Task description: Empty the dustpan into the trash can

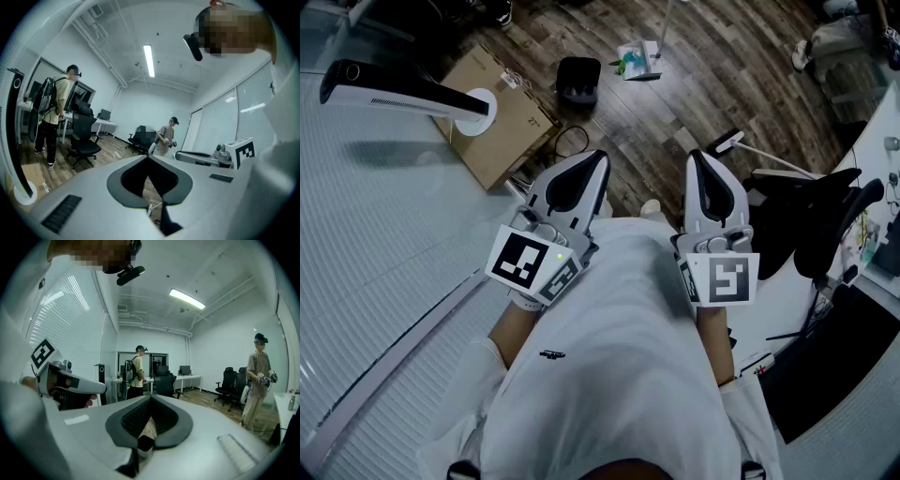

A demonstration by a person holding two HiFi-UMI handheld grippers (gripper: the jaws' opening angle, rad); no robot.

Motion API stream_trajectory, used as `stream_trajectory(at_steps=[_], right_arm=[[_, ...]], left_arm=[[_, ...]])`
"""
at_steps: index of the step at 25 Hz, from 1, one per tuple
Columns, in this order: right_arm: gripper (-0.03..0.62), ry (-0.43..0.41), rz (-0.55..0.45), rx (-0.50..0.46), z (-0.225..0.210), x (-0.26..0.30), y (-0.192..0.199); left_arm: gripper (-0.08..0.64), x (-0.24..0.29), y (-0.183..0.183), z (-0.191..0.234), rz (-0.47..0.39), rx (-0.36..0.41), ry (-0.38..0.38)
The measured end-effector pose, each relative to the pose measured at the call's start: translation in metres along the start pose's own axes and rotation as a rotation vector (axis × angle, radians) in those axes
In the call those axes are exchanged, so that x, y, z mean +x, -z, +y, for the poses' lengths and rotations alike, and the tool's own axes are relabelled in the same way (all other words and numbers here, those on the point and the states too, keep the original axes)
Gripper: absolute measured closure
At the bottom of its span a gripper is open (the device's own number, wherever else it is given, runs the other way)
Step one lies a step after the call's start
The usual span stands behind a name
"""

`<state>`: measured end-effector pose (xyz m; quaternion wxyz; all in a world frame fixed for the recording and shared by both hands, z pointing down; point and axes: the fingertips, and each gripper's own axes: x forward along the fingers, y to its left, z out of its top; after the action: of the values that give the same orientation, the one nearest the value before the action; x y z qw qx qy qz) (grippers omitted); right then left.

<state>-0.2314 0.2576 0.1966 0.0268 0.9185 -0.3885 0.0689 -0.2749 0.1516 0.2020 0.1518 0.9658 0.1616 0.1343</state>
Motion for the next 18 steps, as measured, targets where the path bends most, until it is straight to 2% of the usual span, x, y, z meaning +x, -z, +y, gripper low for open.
stream_trajectory(at_steps=[3, 8, 14, 18], right_arm=[[0.595, -0.003, 0.014, -0.006, -0.007, -0.006, -0.002], [0.595, 0.012, 0.011, 0.034, -0.023, -0.024, 0.003], [0.595, -0.018, 0.017, 0.016, -0.042, -0.060, 0.020], [0.595, -0.011, 0.020, 0.049, -0.063, -0.084, 0.032]], left_arm=[[0.554, 0.004, 0.002, -0.009, -0.004, -0.031, -0.008], [0.554, 0.009, 0.007, -0.028, 0.000, -0.035, -0.009], [0.554, 0.025, 0.022, -0.066, 0.031, -0.019, -0.010], [0.554, 0.038, 0.024, -0.093, 0.030, 0.017, -0.017]])
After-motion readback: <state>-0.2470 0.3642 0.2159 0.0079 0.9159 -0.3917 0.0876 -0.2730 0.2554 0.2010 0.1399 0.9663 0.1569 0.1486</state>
